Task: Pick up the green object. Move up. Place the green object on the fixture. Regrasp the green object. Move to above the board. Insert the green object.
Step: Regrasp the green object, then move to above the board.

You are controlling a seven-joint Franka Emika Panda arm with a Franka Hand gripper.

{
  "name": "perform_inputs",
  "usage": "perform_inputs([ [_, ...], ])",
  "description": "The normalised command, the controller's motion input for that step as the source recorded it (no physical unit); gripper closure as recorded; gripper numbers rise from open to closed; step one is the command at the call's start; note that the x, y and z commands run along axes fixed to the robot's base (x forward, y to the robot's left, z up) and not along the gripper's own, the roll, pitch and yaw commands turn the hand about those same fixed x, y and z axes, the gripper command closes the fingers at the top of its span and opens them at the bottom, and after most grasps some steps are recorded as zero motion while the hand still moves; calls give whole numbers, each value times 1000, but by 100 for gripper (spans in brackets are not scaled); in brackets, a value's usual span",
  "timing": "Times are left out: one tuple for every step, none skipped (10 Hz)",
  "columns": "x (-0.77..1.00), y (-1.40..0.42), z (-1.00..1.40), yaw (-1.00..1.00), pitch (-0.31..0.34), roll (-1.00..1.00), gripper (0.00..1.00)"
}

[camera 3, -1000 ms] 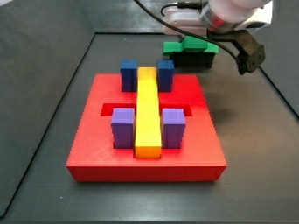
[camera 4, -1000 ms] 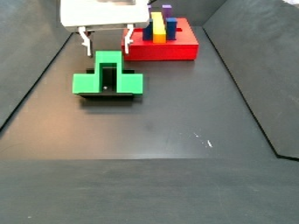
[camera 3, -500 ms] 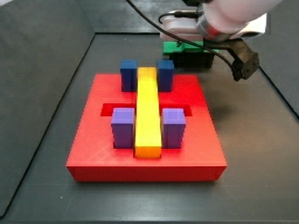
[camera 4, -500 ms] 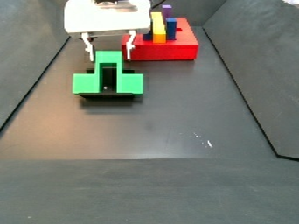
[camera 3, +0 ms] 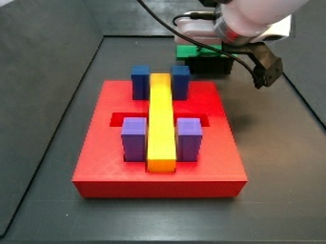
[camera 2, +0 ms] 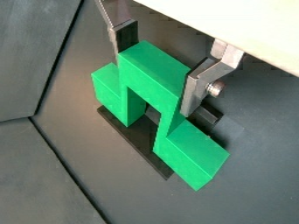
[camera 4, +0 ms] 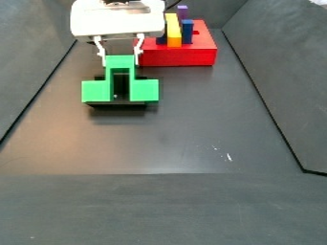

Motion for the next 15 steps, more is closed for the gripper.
perform_inputs([
  [0, 0, 0, 0, 0, 0, 100],
  [0, 0, 0, 0, 0, 0, 100],
  [0, 0, 0, 0, 0, 0, 100],
  [0, 0, 0, 0, 0, 0, 100],
  [0, 0, 0, 0, 0, 0, 100],
  [0, 0, 0, 0, 0, 0, 100],
  [0, 0, 0, 0, 0, 0, 100],
  [0, 0, 0, 0, 0, 0, 100],
  [0, 0, 0, 0, 0, 0, 100],
  [0, 0, 0, 0, 0, 0, 100],
  [0, 0, 0, 0, 0, 0, 100],
  [0, 0, 0, 0, 0, 0, 100],
  [0, 0, 0, 0, 0, 0, 100],
  [0, 0, 1400, 0, 0, 0, 100],
  [-7, -9, 1400, -10, 2, 8, 100],
])
